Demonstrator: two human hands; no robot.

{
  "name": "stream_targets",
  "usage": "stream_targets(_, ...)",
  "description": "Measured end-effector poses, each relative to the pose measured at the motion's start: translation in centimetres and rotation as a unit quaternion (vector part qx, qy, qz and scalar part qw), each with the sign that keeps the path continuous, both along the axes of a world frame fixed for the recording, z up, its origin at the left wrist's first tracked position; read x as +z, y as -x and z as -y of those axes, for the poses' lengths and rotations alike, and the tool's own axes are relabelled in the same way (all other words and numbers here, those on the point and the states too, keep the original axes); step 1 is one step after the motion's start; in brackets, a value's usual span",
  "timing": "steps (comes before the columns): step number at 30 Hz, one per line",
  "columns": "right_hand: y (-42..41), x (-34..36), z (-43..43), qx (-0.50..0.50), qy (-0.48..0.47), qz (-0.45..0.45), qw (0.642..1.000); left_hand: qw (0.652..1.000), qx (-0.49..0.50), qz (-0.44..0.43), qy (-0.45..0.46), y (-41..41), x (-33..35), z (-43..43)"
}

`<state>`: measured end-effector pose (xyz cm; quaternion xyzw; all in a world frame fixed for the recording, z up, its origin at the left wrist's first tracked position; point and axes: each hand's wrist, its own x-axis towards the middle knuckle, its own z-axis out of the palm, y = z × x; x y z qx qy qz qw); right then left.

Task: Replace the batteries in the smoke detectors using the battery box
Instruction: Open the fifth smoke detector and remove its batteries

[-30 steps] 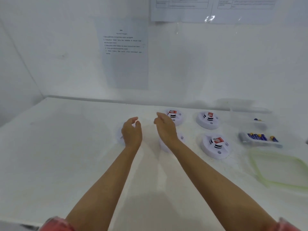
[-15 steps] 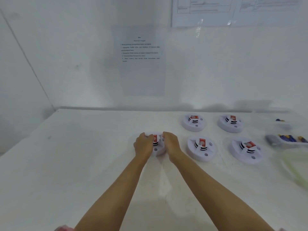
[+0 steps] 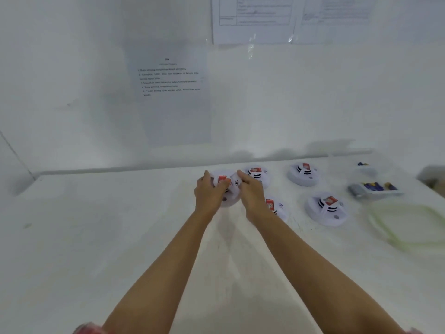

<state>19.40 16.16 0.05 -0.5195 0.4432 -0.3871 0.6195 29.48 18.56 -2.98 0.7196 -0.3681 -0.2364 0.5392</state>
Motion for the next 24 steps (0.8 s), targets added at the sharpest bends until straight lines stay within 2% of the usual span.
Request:
stream_targets(5, 4.4, 1.6, 3.1, -0.043, 0.081, -0.029, 0.995, 0.994, -0.105, 0.014, 0.026, 3.6, 2.7, 2.8)
stream_targets(8, 8.5, 2.2, 5.2, -0.045, 0.087, -0.031, 0.995, 0.983, -0.184, 0.009, 0.025, 6.7, 3.0, 5.0)
stream_targets(12, 14.4, 3.0, 8.2, -0.072, 0.123, -0.020, 0.990, 0.974, -0.223, -0.023, 0.035, 12.4, 3.1, 8.2)
stream_targets(16, 20.9, 4.4, 11.9, -0.057, 0.137, -0.007, 0.989, 0.963, -0.244, -0.101, 0.054, 18.3, 3.3, 11.8)
stream_targets(19, 25.5, 5.5, 15.4, -0.038, 0.160, -0.011, 0.986, 0.947, -0.249, -0.201, 0.044, 22.5, 3.8, 15.0)
stream_targets(24, 30.6, 5.6, 20.1, 0.023, 0.201, -0.060, 0.977, 0.882, -0.217, -0.410, 0.078, 27.0, 4.1, 18.8)
